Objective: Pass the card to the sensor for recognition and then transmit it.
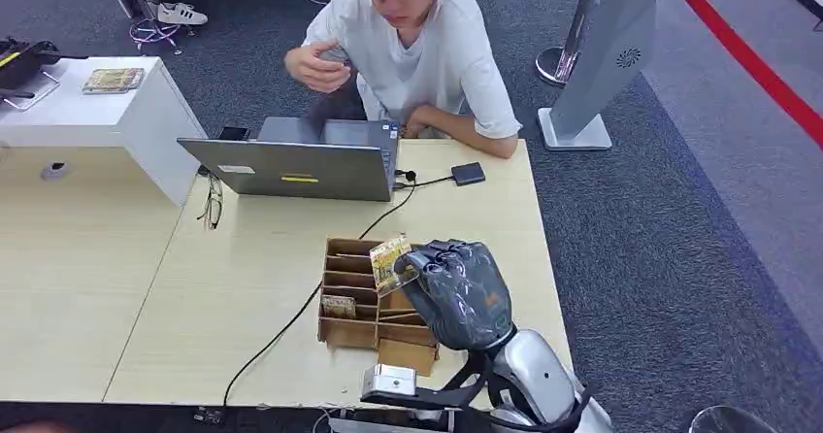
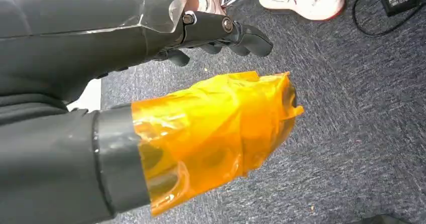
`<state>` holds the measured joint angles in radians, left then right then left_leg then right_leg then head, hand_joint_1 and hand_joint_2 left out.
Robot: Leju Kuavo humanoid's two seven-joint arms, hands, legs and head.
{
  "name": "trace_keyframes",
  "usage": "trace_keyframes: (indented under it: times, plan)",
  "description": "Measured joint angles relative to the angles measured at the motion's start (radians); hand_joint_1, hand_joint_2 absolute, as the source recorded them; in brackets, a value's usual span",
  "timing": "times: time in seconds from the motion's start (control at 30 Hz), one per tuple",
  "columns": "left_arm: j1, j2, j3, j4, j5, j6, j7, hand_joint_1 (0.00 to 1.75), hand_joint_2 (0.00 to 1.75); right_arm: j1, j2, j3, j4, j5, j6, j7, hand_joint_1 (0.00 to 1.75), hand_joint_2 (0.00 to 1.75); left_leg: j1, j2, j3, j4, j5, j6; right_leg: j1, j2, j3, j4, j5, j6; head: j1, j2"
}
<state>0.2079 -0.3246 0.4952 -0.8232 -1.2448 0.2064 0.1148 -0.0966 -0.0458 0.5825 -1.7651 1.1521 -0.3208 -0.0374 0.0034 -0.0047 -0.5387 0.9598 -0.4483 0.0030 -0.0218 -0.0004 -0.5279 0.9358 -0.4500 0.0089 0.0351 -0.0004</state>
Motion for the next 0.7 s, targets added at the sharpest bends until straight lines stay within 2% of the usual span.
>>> trace_keyframes:
  times: [0.4,0.7]
  plan:
    - [-0.001,0.000,0.000,0.000,-0.042,-0.001,-0.006,0.00,0.00,-0.075,0.003,0.013,0.025,-0.003,0.036,0.017,1.75,1.75,0.000,0.000,0.000,0.000,0.000,0.000,0.000,0.000,0.000,0.000,0.000,0.000,0.000,0.000]
    - [-0.003,0.000,-0.005,0.000,-0.075,0.001,-0.006,0.00,0.00,-0.149,0.024,0.020,0.070,0.003,0.077,0.047,1.75,1.75,0.000,0.000,0.000,0.000,0.000,0.000,0.000,0.000,0.000,0.000,0.000,0.000,0.000,0.000]
